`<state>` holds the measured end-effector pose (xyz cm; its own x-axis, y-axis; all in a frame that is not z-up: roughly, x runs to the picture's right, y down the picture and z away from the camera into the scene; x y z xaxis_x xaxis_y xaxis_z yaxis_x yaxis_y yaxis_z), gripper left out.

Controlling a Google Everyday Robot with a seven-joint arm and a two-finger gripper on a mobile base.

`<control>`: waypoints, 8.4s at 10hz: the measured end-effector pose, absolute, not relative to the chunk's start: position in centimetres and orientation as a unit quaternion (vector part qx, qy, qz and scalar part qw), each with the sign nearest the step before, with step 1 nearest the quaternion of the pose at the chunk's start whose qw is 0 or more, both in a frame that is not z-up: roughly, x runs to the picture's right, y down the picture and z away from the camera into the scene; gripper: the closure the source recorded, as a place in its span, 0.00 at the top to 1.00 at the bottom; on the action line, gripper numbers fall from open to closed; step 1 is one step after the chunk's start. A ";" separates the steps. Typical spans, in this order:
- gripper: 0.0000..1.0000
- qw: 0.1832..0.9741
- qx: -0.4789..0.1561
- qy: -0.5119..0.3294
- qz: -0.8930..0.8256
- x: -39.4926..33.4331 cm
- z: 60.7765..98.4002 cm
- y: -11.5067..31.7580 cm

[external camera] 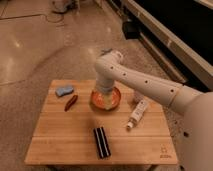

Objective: Place the eraser on the white sponge

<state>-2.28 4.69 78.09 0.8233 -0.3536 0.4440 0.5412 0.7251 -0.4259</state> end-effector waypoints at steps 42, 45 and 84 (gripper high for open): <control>0.00 0.758 -0.208 -0.289 -0.546 -16.0 77.6 10.7; 0.00 0.770 -0.177 -0.301 -0.534 -18.5 78.3 7.5; 0.76 0.762 -0.061 -0.248 -0.596 -28.8 98.4 -7.4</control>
